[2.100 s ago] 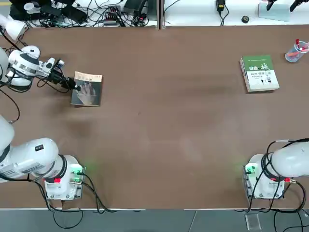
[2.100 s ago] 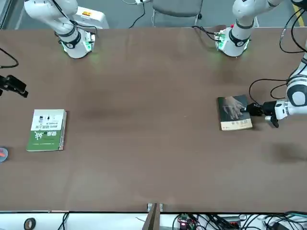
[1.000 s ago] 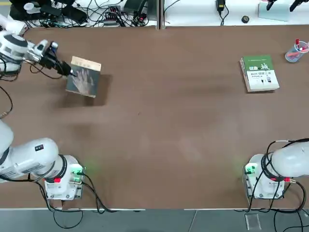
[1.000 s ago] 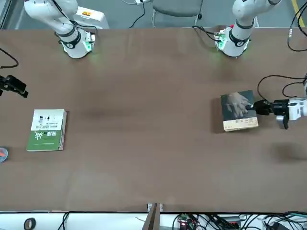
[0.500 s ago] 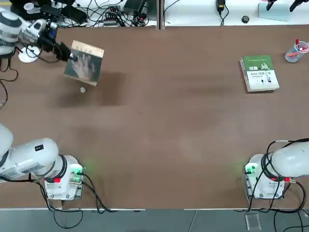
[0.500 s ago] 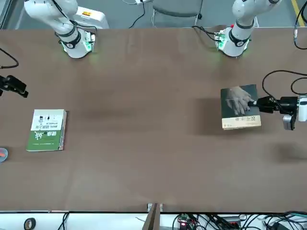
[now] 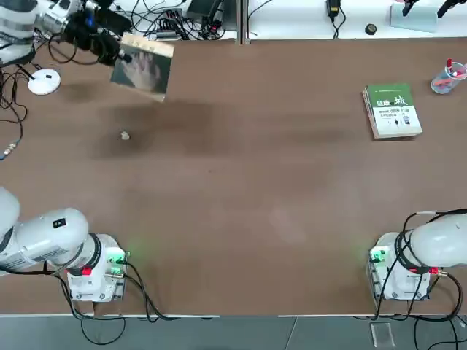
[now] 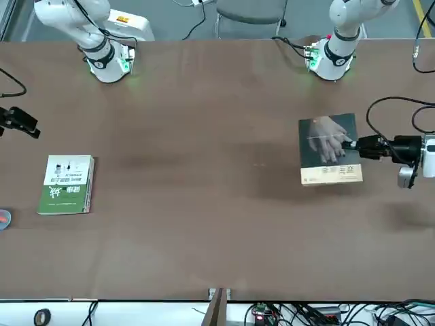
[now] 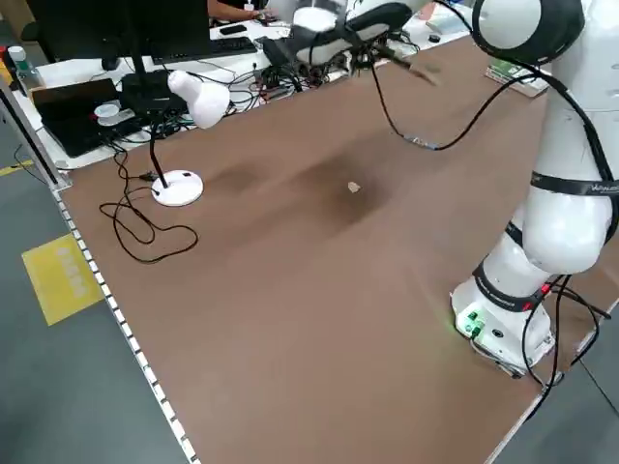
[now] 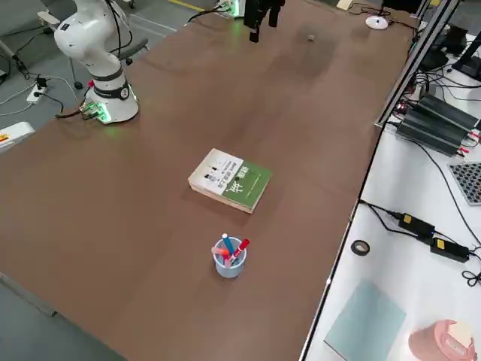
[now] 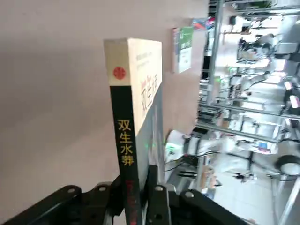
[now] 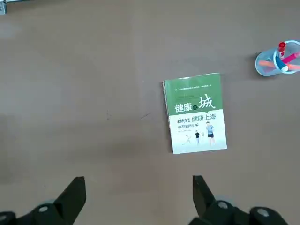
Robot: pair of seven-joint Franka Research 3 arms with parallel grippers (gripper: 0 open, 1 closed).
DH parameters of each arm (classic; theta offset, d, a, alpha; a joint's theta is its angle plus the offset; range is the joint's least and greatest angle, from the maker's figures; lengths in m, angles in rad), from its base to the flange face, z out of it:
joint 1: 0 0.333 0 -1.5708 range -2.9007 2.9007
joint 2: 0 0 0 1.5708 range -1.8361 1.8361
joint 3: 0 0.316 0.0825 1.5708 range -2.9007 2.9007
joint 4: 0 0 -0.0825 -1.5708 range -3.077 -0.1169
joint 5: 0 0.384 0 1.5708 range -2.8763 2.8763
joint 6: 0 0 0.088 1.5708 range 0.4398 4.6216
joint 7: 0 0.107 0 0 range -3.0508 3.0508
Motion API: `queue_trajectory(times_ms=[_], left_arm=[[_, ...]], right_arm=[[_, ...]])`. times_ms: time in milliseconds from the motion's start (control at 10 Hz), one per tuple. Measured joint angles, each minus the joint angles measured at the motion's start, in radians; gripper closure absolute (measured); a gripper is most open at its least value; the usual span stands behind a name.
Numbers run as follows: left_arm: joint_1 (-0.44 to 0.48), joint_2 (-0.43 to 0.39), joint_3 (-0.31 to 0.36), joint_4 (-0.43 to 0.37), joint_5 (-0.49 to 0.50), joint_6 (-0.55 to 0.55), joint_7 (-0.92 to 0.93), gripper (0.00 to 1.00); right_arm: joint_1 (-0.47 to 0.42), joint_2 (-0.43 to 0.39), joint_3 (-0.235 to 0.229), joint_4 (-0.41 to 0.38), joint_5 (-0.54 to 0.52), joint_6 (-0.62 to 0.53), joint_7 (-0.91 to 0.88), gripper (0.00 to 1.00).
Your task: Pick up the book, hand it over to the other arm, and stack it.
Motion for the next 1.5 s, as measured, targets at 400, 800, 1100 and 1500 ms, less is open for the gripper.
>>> queue_trajectory(times_ms=[400, 800, 1100, 1500], left_arm=[[-0.041, 0.001, -0.085, 0.068, -0.08, 0.035, -0.093, 0.82], [-0.154, 0.009, -0.101, 0.074, -0.184, 0.133, -0.126, 0.82], [-0.234, 0.026, -0.103, 0.076, -0.233, 0.23, -0.143, 0.82], [-0.34, 0.043, -0.105, 0.08, -0.292, 0.376, -0.179, 0.82]], right_arm=[[0.001, 0.0, 0.002, 0.0, 0.002, 0.001, 0.0, 0.0], [0.002, 0.0, 0.004, 0.001, 0.065, 0.01, 0.001, 0.0], [0.001, 0.0, 0.003, 0.002, 0.131, 0.011, 0.002, 0.0], [-0.03, 0.004, -0.013, -0.016, 0.389, -0.002, 0.004, 0.0]])
